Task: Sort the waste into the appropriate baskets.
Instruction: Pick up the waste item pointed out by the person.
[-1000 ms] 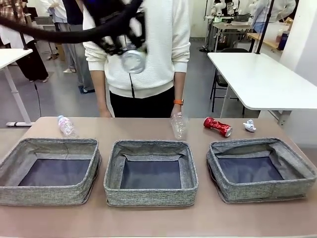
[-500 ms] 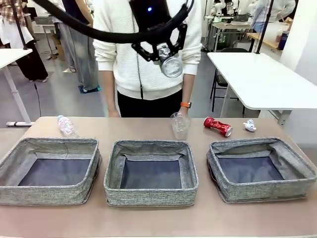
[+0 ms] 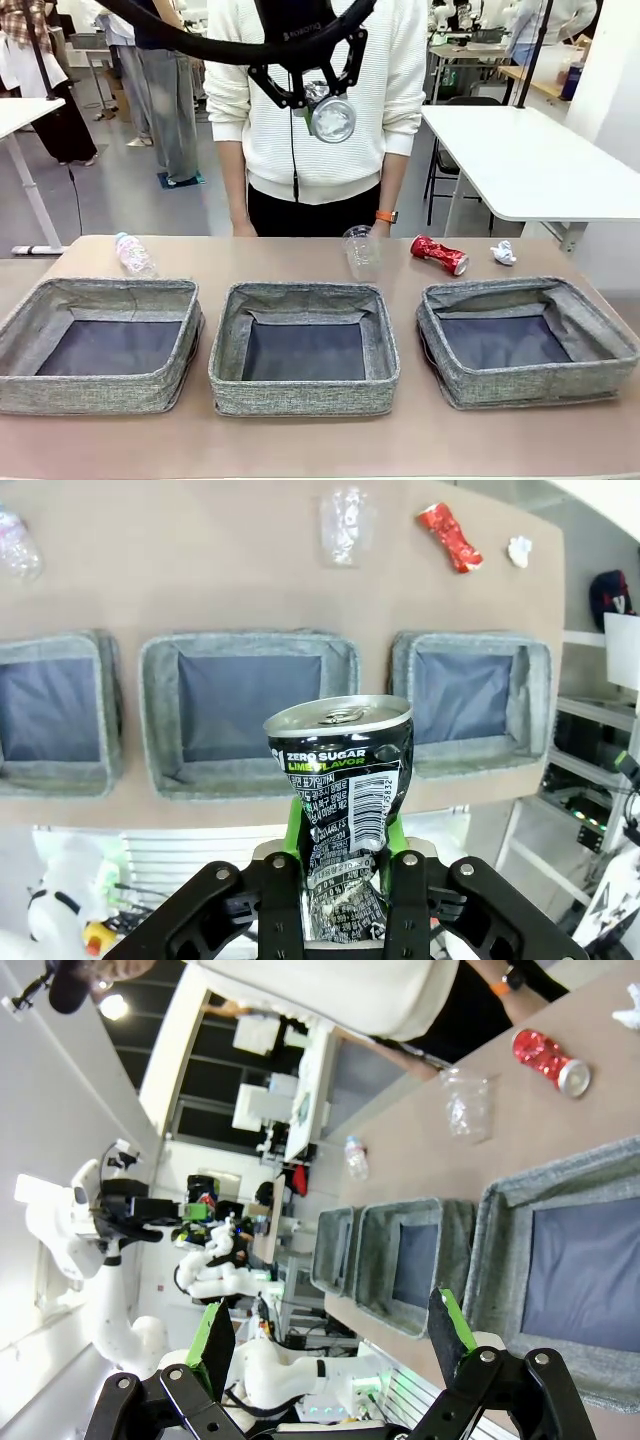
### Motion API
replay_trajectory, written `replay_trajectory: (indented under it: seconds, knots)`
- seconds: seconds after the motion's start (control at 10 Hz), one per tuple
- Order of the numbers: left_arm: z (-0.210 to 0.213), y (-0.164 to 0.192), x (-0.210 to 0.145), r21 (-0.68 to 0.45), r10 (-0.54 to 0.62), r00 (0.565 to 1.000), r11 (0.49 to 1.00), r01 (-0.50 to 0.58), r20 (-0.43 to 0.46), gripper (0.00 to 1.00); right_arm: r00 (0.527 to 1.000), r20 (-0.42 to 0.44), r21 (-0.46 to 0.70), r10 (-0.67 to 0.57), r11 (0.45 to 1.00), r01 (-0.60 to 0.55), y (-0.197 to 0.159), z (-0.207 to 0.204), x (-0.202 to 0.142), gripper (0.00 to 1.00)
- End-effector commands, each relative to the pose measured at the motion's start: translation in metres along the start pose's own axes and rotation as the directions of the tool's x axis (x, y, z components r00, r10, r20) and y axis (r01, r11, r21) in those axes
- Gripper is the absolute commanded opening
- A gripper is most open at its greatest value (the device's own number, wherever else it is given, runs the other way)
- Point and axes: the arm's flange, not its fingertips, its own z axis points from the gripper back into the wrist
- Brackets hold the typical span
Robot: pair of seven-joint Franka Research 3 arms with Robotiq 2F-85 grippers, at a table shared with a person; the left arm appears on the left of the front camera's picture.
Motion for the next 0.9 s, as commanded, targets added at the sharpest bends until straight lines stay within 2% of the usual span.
replay_trajectory:
  seconds: [0.0, 0.2, 0.3, 0.8]
  knots:
    - [0.0112, 0.0023, 0.0071, 0.023, -0.028, 1.0, 0.999, 0.028, 0.012, 0.32, 1.0, 0.015, 0.021, 0.026, 0.999, -0.027, 0.0017, -0.0022, 0.0028, 1.0]
    - [0.0122, 0.0101, 0.0094, -0.017, -0.041, 0.999, 0.999, 0.041, 0.001, 0.32, 1.0, 0.015, 0.021, 0.026, 0.999, -0.027, 0.0017, -0.0022, 0.0028, 1.0]
    - [0.0068, 0.0034, 0.0045, 0.008, -0.007, 1.0, 1.0, 0.007, 0.002, 0.32, 1.0, 0.015, 0.021, 0.026, 0.999, -0.027, 0.0017, -0.0022, 0.0028, 1.0]
    - [0.0068, 0.0034, 0.0045, 0.008, -0.007, 1.0, 1.0, 0.007, 0.002, 0.32, 1.0, 0.015, 0.021, 0.026, 0.999, -0.027, 0.0017, -0.0022, 0.0028, 1.0]
